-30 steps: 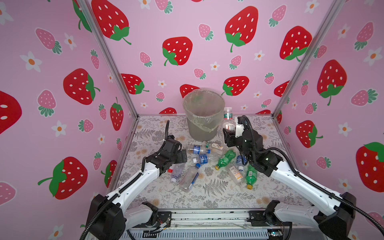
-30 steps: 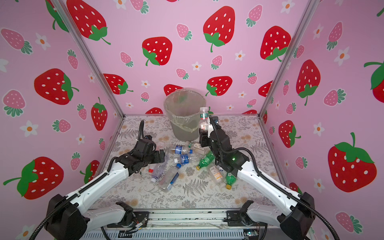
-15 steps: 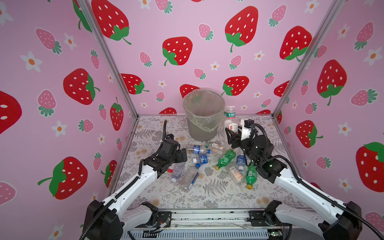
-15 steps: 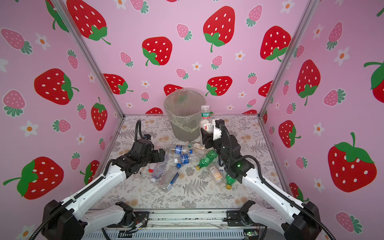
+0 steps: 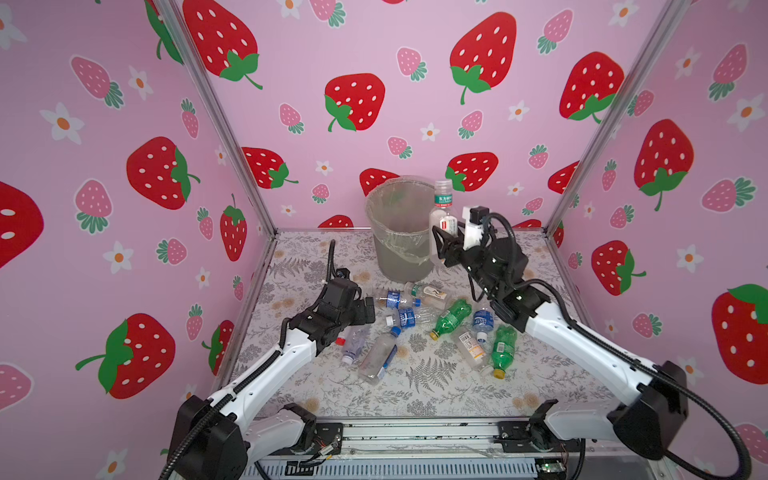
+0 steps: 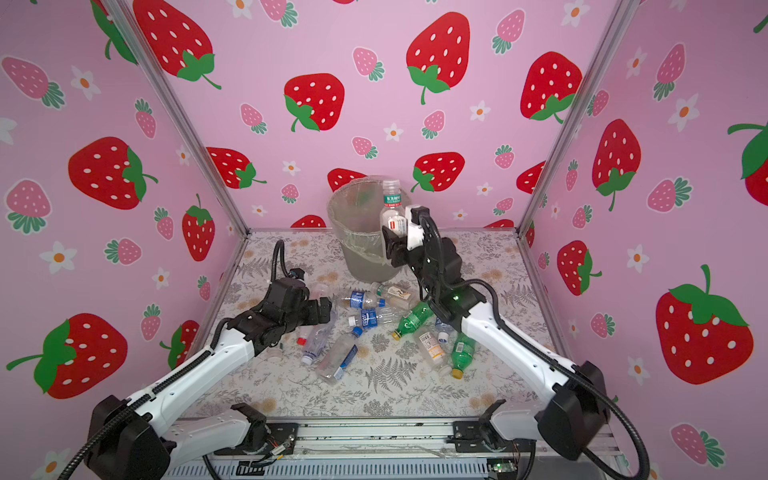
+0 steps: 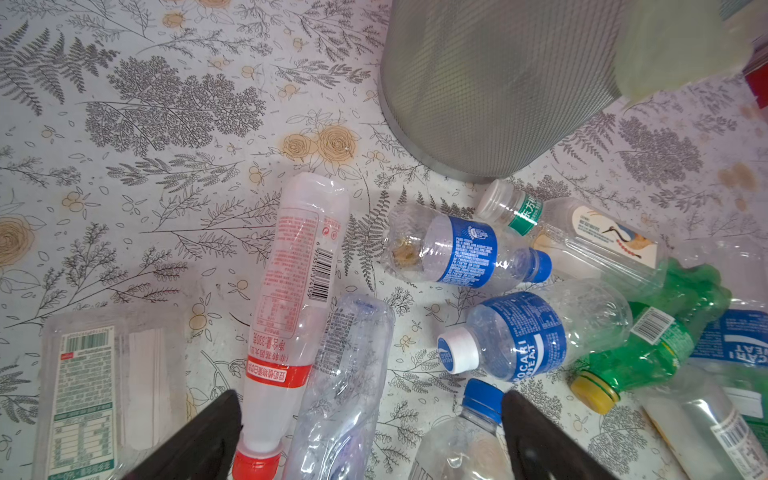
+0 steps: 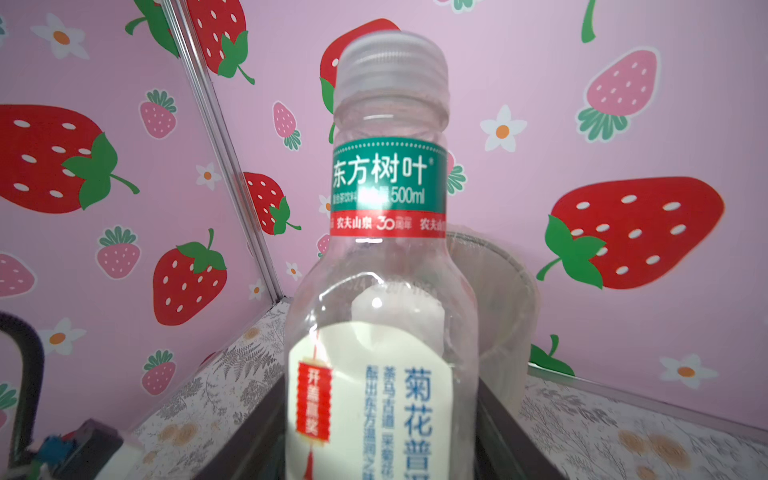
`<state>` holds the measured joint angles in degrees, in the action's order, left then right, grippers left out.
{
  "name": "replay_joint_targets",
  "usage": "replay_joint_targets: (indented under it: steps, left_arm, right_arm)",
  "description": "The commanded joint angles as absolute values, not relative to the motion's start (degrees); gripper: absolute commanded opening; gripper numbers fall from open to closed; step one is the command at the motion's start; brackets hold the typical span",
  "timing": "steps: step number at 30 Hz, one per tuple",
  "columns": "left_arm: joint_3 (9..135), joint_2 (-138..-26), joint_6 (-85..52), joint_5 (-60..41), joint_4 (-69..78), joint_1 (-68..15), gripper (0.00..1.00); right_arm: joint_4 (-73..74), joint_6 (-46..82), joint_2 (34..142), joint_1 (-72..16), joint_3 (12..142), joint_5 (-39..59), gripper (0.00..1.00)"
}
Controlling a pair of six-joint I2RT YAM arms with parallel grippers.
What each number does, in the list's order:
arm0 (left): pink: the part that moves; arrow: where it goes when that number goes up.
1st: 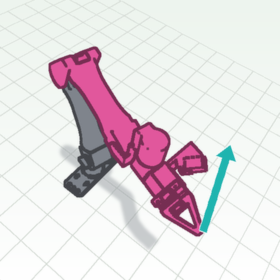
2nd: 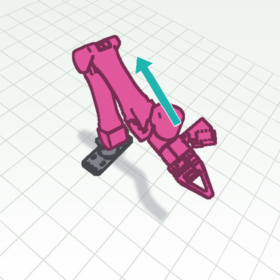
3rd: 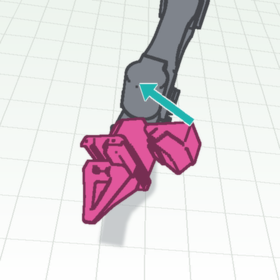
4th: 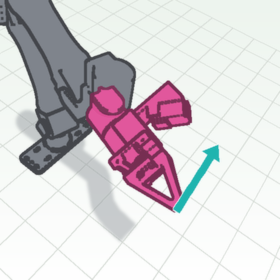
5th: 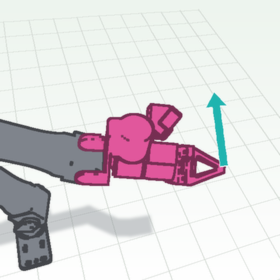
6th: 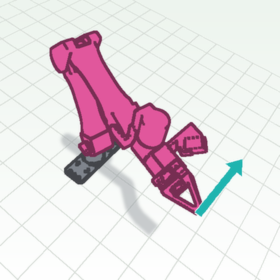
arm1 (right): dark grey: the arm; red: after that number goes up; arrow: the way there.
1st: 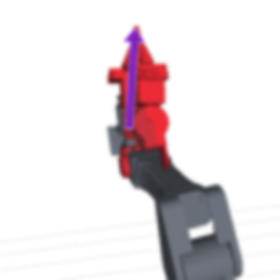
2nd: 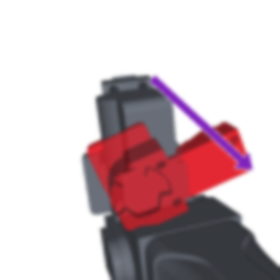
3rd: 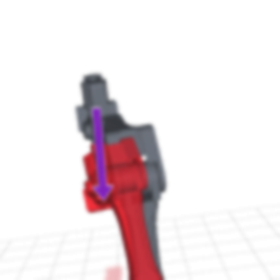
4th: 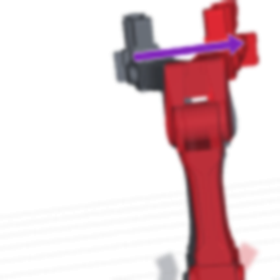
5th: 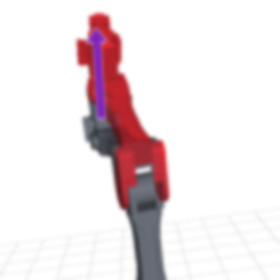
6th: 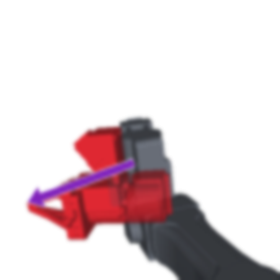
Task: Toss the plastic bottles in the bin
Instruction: 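Lift the green-labelled bottle with the right gripper and release it over the bin, then withdraw the right gripper from the bin while the left gripper lowers toward a bottle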
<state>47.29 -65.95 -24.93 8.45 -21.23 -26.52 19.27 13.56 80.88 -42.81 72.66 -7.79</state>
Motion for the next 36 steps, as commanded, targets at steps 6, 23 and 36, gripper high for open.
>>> replay_joint_targets:
  steps: [6,23,36]
  left_arm:
    - [47.75,-65.64,-27.94,7.95,-22.24,-26.7,0.99]
    - [47.1,-63.37,-27.51,8.66,-23.68,-26.71,0.99]
    - [46.48,-61.51,-28.21,6.82,-25.4,-26.81,0.99]
  right_arm:
    - [2.2,13.61,112.65,-38.02,120.72,0.14,0.99]
    - [15.87,13.71,87.11,-37.35,84.01,-1.34,0.99]
    - [10.92,19.69,73.81,-35.99,65.42,-4.01,0.99]
